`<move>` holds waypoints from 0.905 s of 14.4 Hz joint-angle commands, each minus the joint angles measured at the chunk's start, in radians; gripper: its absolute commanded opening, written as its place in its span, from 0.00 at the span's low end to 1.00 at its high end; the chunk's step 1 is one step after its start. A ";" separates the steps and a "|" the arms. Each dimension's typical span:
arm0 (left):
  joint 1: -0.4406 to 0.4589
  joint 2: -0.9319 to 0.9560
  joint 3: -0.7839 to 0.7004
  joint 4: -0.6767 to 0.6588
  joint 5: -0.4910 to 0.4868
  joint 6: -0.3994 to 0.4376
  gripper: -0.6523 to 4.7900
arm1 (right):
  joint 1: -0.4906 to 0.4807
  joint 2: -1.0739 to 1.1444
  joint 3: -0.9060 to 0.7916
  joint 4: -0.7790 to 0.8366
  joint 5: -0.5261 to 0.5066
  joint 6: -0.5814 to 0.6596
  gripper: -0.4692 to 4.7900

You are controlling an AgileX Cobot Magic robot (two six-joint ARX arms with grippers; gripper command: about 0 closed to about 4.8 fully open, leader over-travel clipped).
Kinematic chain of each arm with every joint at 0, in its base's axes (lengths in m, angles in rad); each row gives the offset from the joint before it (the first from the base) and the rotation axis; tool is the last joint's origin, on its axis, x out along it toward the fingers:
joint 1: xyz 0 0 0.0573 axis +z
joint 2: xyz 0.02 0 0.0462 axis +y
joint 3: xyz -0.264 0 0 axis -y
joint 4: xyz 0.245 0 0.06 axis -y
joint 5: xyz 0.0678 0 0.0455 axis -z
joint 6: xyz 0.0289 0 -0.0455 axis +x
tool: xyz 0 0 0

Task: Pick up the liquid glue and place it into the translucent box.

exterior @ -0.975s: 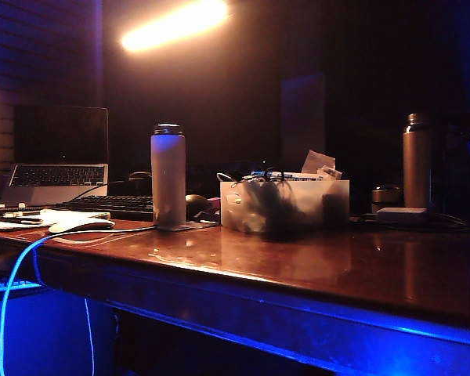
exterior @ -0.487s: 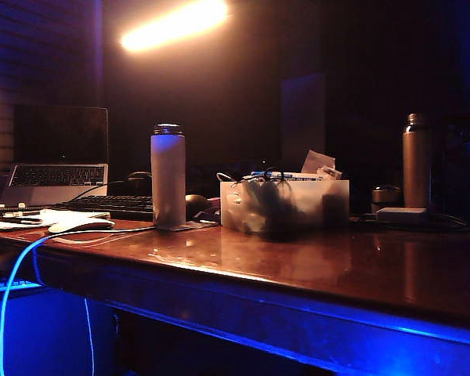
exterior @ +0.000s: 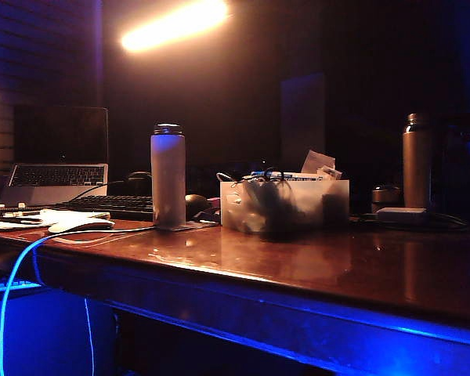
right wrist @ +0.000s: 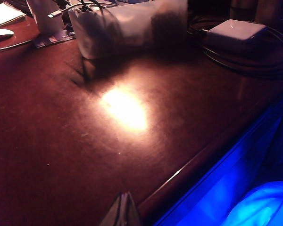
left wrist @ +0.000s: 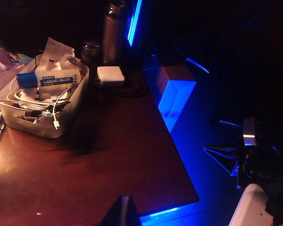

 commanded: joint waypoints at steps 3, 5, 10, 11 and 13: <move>0.000 -0.002 0.003 0.064 -0.017 0.131 0.11 | 0.000 0.002 -0.004 -0.005 -0.001 0.004 0.09; 0.010 -0.022 -0.016 0.064 -0.105 0.216 0.11 | 0.000 0.002 -0.004 -0.005 -0.001 0.004 0.09; 0.224 -0.278 -0.398 0.316 -0.173 0.109 0.11 | 0.000 0.002 -0.004 -0.005 0.000 0.004 0.09; 0.262 -0.345 -0.500 0.395 -0.173 0.093 0.11 | 0.000 0.002 -0.004 -0.005 -0.001 0.004 0.09; 0.317 -0.474 -0.703 0.558 -0.182 0.021 0.11 | 0.000 0.002 -0.004 -0.005 -0.002 0.004 0.09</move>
